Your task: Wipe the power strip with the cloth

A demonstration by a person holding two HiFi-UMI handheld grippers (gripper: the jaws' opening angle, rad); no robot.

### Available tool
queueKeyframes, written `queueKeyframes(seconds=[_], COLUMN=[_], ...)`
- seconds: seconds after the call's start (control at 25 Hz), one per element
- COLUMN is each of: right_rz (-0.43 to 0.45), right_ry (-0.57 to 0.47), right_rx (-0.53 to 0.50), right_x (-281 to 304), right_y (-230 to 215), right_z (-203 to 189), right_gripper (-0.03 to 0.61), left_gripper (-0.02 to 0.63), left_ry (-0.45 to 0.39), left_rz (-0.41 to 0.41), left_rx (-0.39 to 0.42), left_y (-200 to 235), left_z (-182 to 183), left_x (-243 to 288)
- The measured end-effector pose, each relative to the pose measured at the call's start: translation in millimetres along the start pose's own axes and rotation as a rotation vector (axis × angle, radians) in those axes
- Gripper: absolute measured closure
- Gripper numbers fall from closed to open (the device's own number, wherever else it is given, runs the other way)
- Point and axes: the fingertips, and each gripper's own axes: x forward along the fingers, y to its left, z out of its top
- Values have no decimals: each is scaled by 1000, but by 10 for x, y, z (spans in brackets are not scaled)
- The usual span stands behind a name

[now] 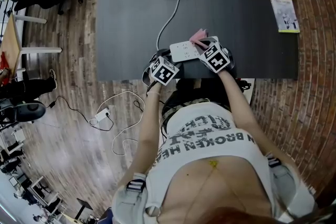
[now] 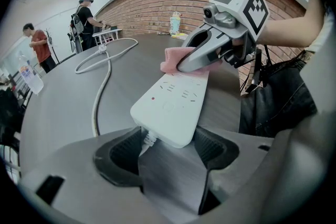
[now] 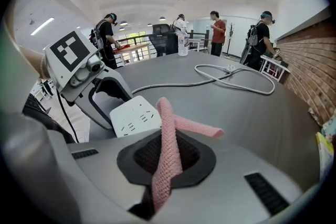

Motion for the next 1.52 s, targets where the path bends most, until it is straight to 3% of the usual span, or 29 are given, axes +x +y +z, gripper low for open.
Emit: queueKeyframes(seconds=[0.52, 1.52], right_rz=[-18, -96], right_ry=[1, -7], right_rx=[-1, 90], right_x=[-42, -289], right_y=[-82, -470], right_z=[-55, -352], right_gripper=[561, 562], left_gripper=[318, 318], left_ry=[3, 5], left_rz=[-3, -1], left_rx=[2, 0], left_y=[7, 2], left_z=[-7, -16], left_x=[8, 3])
